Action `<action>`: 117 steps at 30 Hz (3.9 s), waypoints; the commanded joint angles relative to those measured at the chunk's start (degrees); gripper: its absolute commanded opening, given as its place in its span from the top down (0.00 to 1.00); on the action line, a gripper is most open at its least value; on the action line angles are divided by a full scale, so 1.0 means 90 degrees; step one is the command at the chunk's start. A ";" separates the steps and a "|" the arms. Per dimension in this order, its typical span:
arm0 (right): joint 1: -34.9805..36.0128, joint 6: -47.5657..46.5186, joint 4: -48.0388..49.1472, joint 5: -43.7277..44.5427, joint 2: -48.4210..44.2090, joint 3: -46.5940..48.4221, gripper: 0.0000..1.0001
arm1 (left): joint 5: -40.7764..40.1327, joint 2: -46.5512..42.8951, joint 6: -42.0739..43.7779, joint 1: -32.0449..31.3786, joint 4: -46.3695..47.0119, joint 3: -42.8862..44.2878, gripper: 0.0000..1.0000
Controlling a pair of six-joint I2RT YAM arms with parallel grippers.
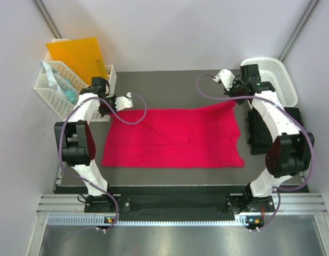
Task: Fold and stack the t-shirts
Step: Fold the tshirt
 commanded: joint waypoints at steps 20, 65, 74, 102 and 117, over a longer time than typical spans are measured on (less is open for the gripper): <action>-0.0441 -0.1964 -0.0886 0.0123 -0.1927 -0.1991 1.00 | -0.0024 -0.1550 0.0358 0.0074 -0.0140 -0.1367 1.00; 0.0691 -0.2530 -0.1706 -0.0356 -0.1869 -0.2646 1.00 | -0.0298 -0.1726 0.0905 0.0103 -0.0004 -0.2558 1.00; 0.0935 -0.3233 -0.2205 -0.0580 -0.2211 -0.2539 1.00 | -0.0395 -0.1560 0.0827 0.0084 0.0230 -0.2685 1.00; 0.2097 -0.3019 -0.2283 -0.0551 -0.2553 -0.3213 1.00 | -0.0435 -0.1228 0.0856 0.0074 0.0309 -0.2500 1.00; 0.2596 -0.2922 -0.2380 -0.0531 -0.2572 -0.3388 1.00 | -0.0435 -0.1218 0.0905 0.0064 0.0250 -0.2412 1.00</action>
